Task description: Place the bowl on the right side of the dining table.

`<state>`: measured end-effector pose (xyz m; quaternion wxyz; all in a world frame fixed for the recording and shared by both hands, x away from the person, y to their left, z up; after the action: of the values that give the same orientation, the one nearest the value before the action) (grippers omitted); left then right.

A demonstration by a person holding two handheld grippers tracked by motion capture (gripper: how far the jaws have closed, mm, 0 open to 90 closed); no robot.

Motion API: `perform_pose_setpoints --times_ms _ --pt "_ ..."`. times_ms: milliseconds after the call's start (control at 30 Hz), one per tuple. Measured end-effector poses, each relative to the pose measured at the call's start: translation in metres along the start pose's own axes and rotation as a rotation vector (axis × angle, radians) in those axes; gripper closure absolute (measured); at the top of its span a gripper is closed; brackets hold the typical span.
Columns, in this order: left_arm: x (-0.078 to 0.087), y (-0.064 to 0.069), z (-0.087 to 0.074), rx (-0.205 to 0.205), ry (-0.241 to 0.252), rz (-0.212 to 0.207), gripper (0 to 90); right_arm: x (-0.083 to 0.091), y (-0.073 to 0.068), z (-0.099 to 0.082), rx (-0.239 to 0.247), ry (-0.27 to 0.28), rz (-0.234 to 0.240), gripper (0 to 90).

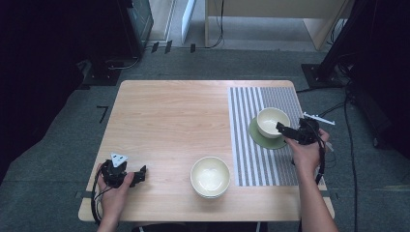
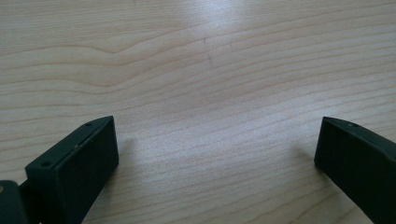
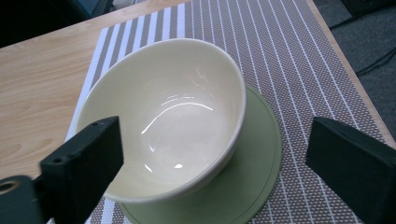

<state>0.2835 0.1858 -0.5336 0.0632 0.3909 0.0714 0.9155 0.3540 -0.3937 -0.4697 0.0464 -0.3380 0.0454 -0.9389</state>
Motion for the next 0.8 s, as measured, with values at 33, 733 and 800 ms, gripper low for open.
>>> perform_pose_setpoints --times_ms 33,733,800 --pt "0.000 0.000 0.000 0.000 -0.001 0.000 0.0 0.001 -0.001 -0.001 0.009 0.007 0.003 1.7" --pt "0.000 0.000 0.000 0.000 -0.001 0.000 0.0 0.028 -0.015 -0.023 0.118 0.100 0.000 0.0" --pt "0.000 0.000 0.000 0.000 -0.001 0.000 0.0 0.030 -0.015 -0.025 0.120 0.102 0.001 0.0"
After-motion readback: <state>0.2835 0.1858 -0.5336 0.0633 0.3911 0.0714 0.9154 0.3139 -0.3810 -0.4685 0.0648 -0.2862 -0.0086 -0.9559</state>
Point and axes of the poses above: each handheld gripper's, and its own axes: x roughly backward along the jaws, z roughly out of its top, y roughly to its right, the point moved 2 cm from there along -x, roughly forward along the jaws, and after that the axes turned 15 degrees about x, right-handed, at the moved point
